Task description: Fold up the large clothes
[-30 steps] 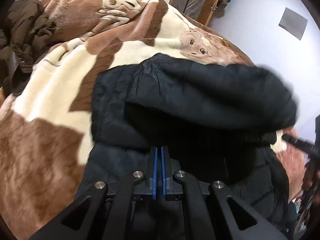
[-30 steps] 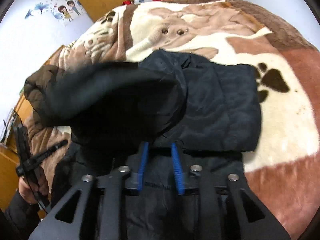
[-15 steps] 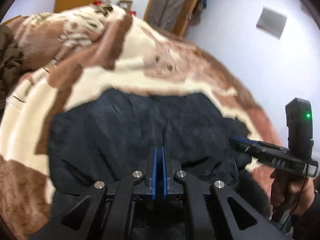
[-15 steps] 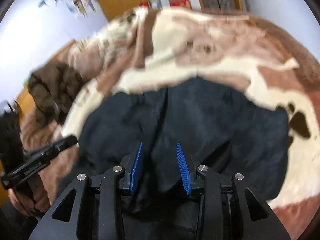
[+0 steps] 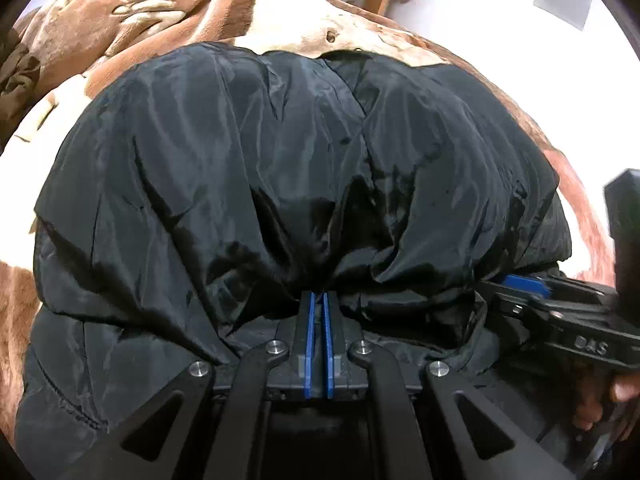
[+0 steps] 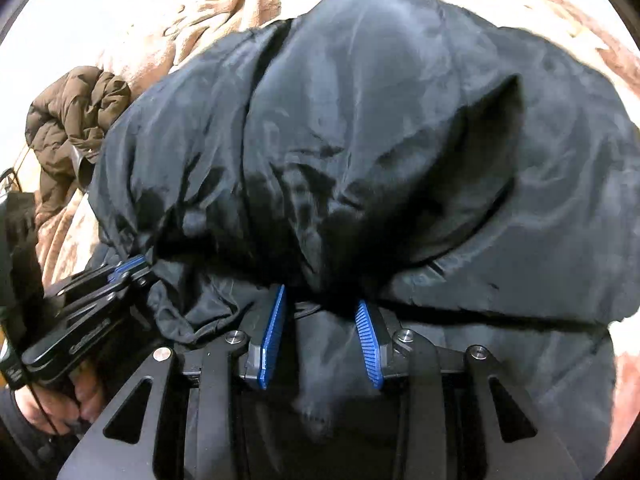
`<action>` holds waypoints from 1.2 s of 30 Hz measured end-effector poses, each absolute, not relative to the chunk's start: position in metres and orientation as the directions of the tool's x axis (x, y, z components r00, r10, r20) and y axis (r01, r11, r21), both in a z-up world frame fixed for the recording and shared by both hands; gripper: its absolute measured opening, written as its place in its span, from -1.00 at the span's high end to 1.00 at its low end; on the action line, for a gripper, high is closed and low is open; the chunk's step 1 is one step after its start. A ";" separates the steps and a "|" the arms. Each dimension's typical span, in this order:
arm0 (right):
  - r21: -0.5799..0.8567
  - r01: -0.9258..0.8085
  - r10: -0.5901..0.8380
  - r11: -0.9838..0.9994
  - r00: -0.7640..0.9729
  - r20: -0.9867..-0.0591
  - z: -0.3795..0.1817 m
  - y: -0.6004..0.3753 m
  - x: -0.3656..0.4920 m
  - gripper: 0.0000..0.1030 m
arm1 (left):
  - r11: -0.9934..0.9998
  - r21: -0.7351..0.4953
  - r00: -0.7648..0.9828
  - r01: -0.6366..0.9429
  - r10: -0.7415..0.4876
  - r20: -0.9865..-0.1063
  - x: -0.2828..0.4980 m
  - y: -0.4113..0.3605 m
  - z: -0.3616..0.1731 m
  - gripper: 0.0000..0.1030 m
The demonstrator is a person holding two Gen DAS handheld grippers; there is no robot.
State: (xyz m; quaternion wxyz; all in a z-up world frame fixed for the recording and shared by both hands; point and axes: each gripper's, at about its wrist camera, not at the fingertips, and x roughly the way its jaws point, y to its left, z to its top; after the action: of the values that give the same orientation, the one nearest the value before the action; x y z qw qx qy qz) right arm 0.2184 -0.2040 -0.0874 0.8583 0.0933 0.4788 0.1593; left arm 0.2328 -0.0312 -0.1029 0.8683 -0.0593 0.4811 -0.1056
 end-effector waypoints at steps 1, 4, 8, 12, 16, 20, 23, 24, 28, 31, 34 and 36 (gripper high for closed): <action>0.309 -0.187 0.361 0.932 0.505 -0.784 -0.080 -0.205 0.213 0.31 | 0.969 -0.213 0.512 0.123 -0.246 -0.823 0.231 -0.031 -0.099 0.90; 0.294 -0.223 0.368 0.930 0.607 -0.704 -0.036 -0.220 0.193 0.31 | 0.959 -0.252 0.509 0.131 -0.284 -0.813 0.217 -0.024 -0.079 0.90; 0.270 -0.223 0.347 0.937 0.688 -0.637 0.001 -0.233 0.203 0.31 | 0.957 -0.244 0.567 0.154 -0.288 -0.772 0.210 -0.011 -0.045 0.90; 0.234 -0.184 0.294 0.955 0.710 -0.640 0.000 -0.237 0.241 0.31 | 0.972 -0.217 0.651 0.085 -0.219 -0.727 0.245 0.011 -0.020 0.73; 0.229 -0.084 0.230 0.970 0.630 -0.742 -0.043 -0.245 0.277 0.31 | 0.977 -0.206 0.611 -0.058 -0.129 -0.781 0.291 0.044 -0.054 0.59; 0.272 -0.092 0.267 0.958 0.631 -0.729 -0.072 -0.256 0.277 0.30 | 0.978 -0.205 0.596 -0.044 -0.139 -0.791 0.292 0.048 -0.084 0.59; 0.242 -0.088 0.242 0.966 0.632 -0.737 -0.071 -0.251 0.275 0.30 | 0.985 -0.168 0.610 -0.036 -0.111 -0.784 0.285 0.039 -0.083 0.60; 0.243 -0.077 0.237 0.967 0.620 -0.748 -0.066 -0.252 0.277 0.30 | 0.983 -0.177 0.605 -0.042 -0.116 -0.788 0.283 0.042 -0.079 0.60; 0.263 -0.088 0.251 0.961 0.683 -0.686 -0.019 -0.249 0.256 0.30 | 0.975 -0.222 0.634 -0.033 -0.151 -0.759 0.270 0.050 -0.053 0.60; 0.295 -0.184 0.334 0.938 0.710 -0.620 0.004 -0.231 0.240 0.30 | 0.971 -0.237 0.677 -0.005 -0.171 -0.716 0.258 0.052 -0.035 0.60; 0.241 -0.238 0.339 0.941 0.663 -0.668 -0.015 -0.205 0.245 0.30 | 0.976 -0.218 0.653 -0.024 -0.149 -0.742 0.260 0.055 -0.046 0.60; 0.225 -0.209 0.306 0.952 0.619 -0.723 -0.042 -0.201 0.255 0.30 | 0.968 -0.246 0.613 -0.048 -0.166 -0.773 0.266 0.061 -0.066 0.60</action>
State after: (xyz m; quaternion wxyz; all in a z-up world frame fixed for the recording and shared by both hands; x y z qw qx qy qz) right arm 0.2549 -0.2014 -0.0419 0.8978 0.0594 0.4120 0.1434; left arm 0.2660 0.0611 -0.0660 0.8897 -0.1219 0.4387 -0.0333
